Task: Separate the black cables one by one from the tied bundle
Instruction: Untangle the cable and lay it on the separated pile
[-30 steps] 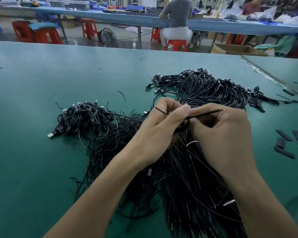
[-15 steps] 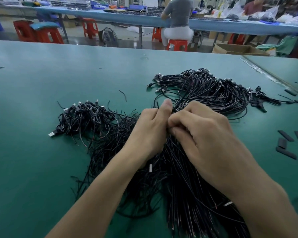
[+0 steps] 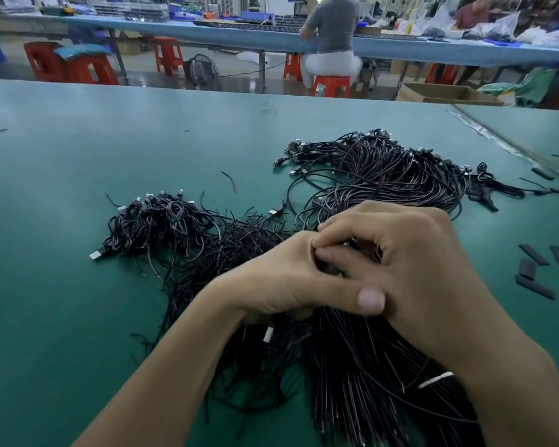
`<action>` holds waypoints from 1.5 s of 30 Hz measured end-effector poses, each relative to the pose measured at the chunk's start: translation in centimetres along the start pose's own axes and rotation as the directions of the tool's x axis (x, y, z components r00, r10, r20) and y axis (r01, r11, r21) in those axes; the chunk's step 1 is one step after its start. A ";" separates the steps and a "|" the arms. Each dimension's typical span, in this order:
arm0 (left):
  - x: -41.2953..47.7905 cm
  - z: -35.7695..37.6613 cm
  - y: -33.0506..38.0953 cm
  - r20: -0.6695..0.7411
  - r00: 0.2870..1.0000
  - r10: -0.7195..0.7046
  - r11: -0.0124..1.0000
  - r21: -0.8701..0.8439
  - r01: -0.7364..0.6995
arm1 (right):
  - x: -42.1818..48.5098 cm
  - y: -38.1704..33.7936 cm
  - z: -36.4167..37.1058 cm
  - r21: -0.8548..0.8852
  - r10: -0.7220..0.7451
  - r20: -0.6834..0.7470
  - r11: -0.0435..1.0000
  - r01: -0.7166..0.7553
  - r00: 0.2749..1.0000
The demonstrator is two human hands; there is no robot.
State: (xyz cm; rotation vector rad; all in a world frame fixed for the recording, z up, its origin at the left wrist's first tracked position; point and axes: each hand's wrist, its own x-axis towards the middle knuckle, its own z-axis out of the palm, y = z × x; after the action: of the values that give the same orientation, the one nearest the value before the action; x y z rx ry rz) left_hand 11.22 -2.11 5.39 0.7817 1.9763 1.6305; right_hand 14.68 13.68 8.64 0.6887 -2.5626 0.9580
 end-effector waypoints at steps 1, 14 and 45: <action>-0.2 -0.2 0.0 0.041 0.999 -0.019 1.000 0.026 0.018 | 0.0 0.0 0.1 -0.005 0.007 -0.010 1.000 -0.007 1.000; 1.1 0.9 -0.1 -0.264 0.962 0.061 0.957 0.288 0.019 | -0.2 -0.4 1.5 -0.188 0.017 -0.026 0.982 -0.022 1.000; 1.2 0.2 -0.7 -0.634 0.576 0.516 0.815 0.570 -0.102 | 1.3 1.1 2.5 0.932 0.538 -0.007 0.310 -0.190 0.843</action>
State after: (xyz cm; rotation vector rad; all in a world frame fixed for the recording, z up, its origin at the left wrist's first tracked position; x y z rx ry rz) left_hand 10.36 -1.21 4.62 0.6889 3.1172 1.9084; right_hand 12.73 12.27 6.82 0.0540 -1.6898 2.4954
